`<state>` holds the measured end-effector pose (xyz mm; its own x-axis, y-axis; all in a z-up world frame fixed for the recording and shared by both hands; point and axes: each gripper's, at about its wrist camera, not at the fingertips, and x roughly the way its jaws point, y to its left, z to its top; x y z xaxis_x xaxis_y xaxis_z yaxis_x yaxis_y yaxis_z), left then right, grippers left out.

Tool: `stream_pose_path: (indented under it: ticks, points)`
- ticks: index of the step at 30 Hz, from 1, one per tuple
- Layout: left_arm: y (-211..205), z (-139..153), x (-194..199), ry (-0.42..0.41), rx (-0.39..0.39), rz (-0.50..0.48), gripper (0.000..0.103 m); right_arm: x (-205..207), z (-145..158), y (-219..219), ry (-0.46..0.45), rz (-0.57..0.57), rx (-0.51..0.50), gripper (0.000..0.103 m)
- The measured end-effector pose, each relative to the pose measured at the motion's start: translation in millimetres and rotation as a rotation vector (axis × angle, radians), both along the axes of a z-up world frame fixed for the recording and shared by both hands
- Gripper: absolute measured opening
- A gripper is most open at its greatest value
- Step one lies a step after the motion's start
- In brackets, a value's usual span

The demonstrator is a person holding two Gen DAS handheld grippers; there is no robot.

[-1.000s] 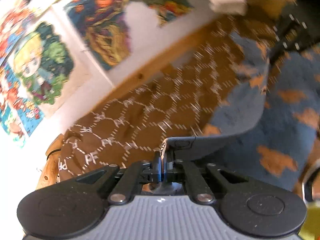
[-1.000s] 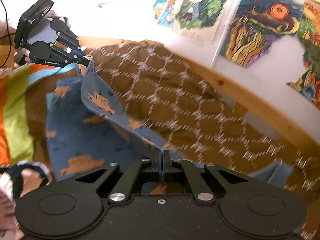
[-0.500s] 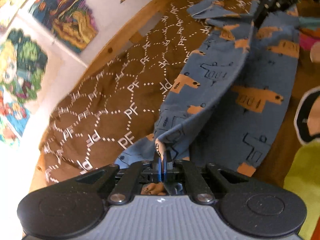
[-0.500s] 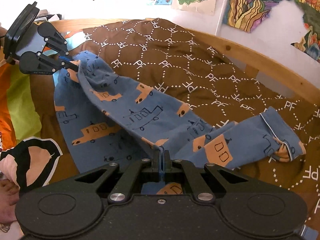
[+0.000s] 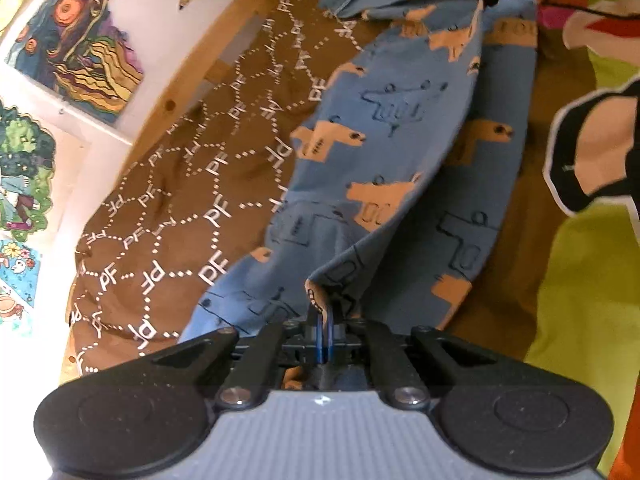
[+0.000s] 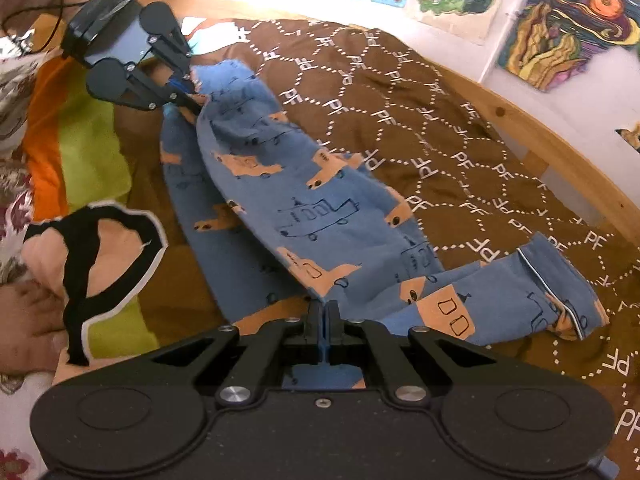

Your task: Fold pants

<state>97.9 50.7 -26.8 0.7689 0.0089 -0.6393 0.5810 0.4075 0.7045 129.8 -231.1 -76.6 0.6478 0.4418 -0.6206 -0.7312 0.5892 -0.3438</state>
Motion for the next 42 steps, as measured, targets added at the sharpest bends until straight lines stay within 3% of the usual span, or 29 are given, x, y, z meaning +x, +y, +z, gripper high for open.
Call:
stream_pose_path:
  ticks: [12,27,29,31,33,38,42]
  points:
    - [4.3,-7.8,-0.2,0.027,0.011,0.010,0.003,-16.3,-22.7,7.2,0.017,0.036,-0.055,0.000]
    - [4.4,-6.5,-4.5,0.039,-0.039,0.044,0.003,-19.1,-20.2,4.8,0.042,0.065,-0.075,0.000]
    - [6.7,-0.5,-4.0,0.053,-0.089,0.080,0.011,-16.1,-23.9,5.6,0.060,0.053,-0.082,0.002]
    - [11.6,9.4,-4.6,0.074,-0.169,0.138,0.031,-17.2,-23.5,4.3,0.077,0.040,-0.057,0.017]
    - [17.8,21.5,-8.6,0.083,-0.259,0.195,0.037,-21.1,-20.7,3.6,0.076,0.024,-0.028,0.025]
    - [41.0,46.4,-8.6,0.041,-0.475,0.421,0.040,-28.6,-12.8,-1.1,0.065,-0.073,0.067,0.044]
    - [52.1,57.2,-2.5,-0.033,-0.553,0.579,0.041,-30.5,-3.0,-3.8,0.037,-0.193,0.167,0.058]
